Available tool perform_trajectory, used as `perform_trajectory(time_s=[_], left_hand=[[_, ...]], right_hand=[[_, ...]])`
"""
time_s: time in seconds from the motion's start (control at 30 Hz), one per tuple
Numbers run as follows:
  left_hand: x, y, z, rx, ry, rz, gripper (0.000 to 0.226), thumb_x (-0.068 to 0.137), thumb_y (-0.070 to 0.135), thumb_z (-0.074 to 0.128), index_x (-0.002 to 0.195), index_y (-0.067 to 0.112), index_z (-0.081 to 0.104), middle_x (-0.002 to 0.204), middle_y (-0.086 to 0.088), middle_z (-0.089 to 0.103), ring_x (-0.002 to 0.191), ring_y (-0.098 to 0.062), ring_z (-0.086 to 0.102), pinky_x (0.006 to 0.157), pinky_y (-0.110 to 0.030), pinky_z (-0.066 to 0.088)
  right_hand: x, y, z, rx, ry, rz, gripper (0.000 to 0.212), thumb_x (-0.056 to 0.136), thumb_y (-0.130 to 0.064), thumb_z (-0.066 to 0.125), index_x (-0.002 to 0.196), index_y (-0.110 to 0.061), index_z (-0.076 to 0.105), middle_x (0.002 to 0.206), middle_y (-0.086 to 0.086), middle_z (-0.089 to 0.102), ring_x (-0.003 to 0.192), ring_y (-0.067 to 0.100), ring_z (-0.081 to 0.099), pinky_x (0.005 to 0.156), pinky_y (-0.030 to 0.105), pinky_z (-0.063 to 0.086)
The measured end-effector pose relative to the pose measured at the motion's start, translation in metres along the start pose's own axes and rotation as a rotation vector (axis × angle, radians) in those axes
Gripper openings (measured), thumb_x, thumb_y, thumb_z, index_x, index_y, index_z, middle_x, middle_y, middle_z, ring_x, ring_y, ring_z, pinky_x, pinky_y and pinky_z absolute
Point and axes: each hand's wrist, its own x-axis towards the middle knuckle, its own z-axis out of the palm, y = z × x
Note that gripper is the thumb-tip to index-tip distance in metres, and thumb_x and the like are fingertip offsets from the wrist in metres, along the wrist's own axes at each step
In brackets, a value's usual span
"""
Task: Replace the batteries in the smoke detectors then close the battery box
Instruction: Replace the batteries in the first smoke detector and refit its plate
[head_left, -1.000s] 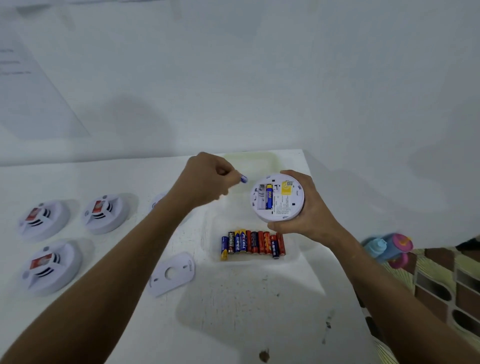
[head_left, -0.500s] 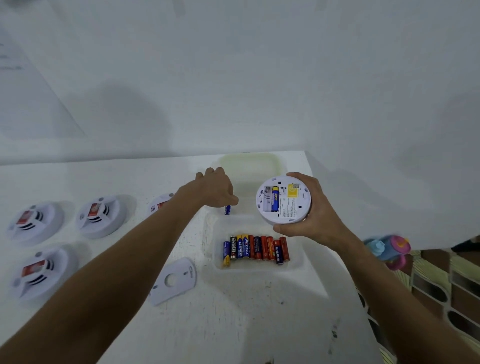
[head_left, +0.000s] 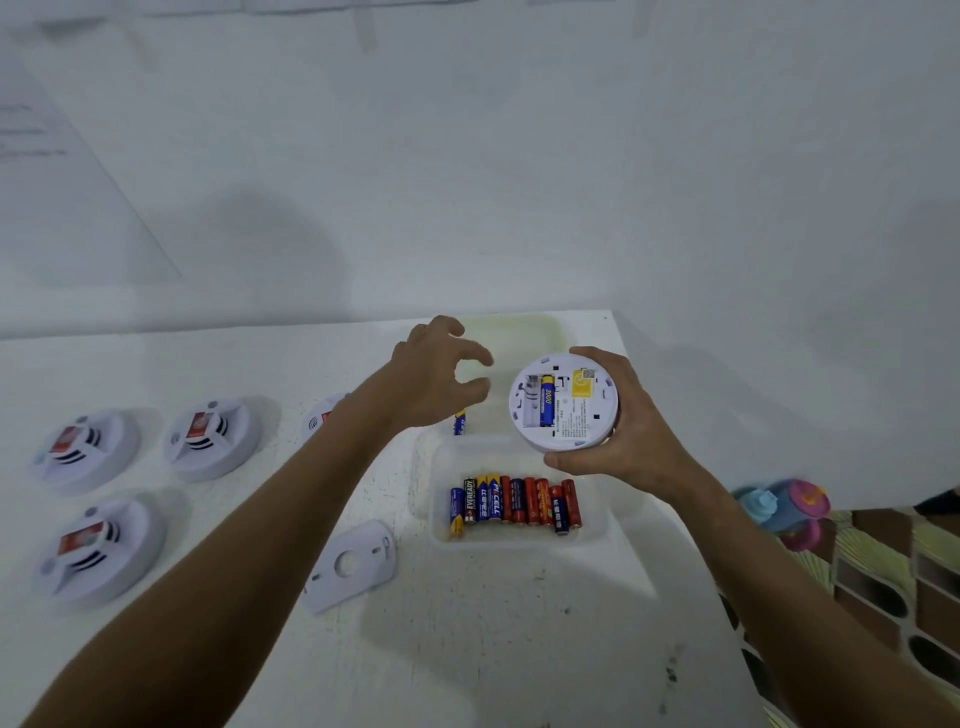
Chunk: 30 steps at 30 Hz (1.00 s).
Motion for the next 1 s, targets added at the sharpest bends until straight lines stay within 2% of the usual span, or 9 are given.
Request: perform_trajectory(time_s=[0.1,0.2,0.3,0.43,0.57,0.73,0.87,0.93,1.0], left_hand=[[-0.013,0.021,-0.012,-0.178,0.050,0.153,0.020,0.084,0.030,0.069,0.103,0.029,0.065,0.123,0.005,0.051,0.105,-0.004,0.047,0.082,-0.016,0.038],[-0.022,0.035,-0.017,-0.210,-0.051,0.208,0.025,0.080,0.028,0.073,0.103,0.031,0.062,0.117,0.006,0.050,0.102,0.000,0.045,0.076,-0.004,0.035],[-0.026,0.038,-0.016,-0.212,-0.081,0.180,0.036,0.079,0.027,0.073,0.113,0.029,0.061,0.116,0.003,0.045,0.105,-0.007,0.046,0.075,-0.003,0.035],[-0.029,0.039,-0.009,-0.244,-0.038,0.155,0.043,0.077,0.026,0.074,0.117,0.028,0.057,0.115,0.004,0.045,0.102,-0.005,0.048,0.072,-0.003,0.038],[-0.030,0.039,-0.006,-0.279,-0.023,0.141,0.046,0.074,0.024,0.078,0.114,0.029,0.056,0.113,0.003,0.047,0.097,-0.002,0.052,0.071,0.000,0.041],[-0.029,0.039,-0.010,-0.270,-0.051,0.139,0.050,0.071,0.024,0.081,0.114,0.024,0.056,0.110,0.002,0.046,0.096,-0.008,0.053,0.072,-0.008,0.046],[-0.029,0.041,-0.008,-0.296,-0.097,0.121,0.039,0.072,0.021,0.081,0.102,0.023,0.056,0.110,0.003,0.040,0.094,-0.007,0.051,0.070,-0.008,0.047],[-0.029,0.043,-0.003,-0.318,-0.097,0.115,0.029,0.072,0.021,0.081,0.090,0.020,0.059,0.111,0.001,0.036,0.095,-0.008,0.051,0.066,-0.005,0.043],[-0.028,0.042,0.000,-0.333,-0.065,0.113,0.032,0.070,0.021,0.082,0.092,0.021,0.058,0.113,0.001,0.037,0.097,-0.009,0.051,0.067,-0.005,0.043]], right_hand=[[0.002,-0.006,0.001,0.034,-0.027,0.002,0.101,0.048,-0.024,0.092,0.137,-0.024,0.043,0.129,-0.006,0.057,0.119,0.011,0.057,0.096,0.025,0.051],[0.003,-0.012,0.003,0.034,-0.034,-0.020,0.098,0.050,-0.019,0.092,0.135,-0.025,0.043,0.123,-0.012,0.062,0.116,0.010,0.060,0.095,0.023,0.052],[0.003,-0.016,0.005,0.057,-0.044,-0.029,0.099,0.050,-0.024,0.090,0.137,-0.022,0.043,0.125,-0.010,0.061,0.116,0.011,0.060,0.095,0.023,0.052],[0.003,-0.017,0.006,0.074,-0.045,-0.037,0.097,0.052,-0.006,0.088,0.136,-0.019,0.042,0.120,-0.013,0.061,0.115,0.012,0.060,0.090,0.023,0.052],[0.004,-0.018,0.009,0.102,-0.036,-0.049,0.099,0.050,-0.019,0.088,0.136,-0.019,0.042,0.123,-0.009,0.061,0.116,0.016,0.060,0.090,0.025,0.053],[0.007,-0.016,0.014,0.079,-0.027,-0.071,0.102,0.050,-0.029,0.087,0.139,-0.012,0.040,0.128,0.004,0.059,0.118,0.020,0.059,0.098,0.032,0.053],[0.009,-0.017,0.016,0.070,-0.026,-0.080,0.097,0.049,-0.031,0.085,0.135,-0.021,0.042,0.126,-0.002,0.059,0.115,0.010,0.060,0.094,0.020,0.050],[0.012,-0.018,0.015,0.056,-0.012,-0.087,0.095,0.048,-0.032,0.084,0.133,-0.028,0.041,0.125,-0.004,0.058,0.115,0.008,0.059,0.095,0.020,0.049],[0.014,-0.020,0.013,0.051,-0.016,-0.097,0.094,0.048,-0.031,0.084,0.132,-0.030,0.041,0.125,-0.005,0.058,0.115,0.011,0.059,0.096,0.024,0.050]])
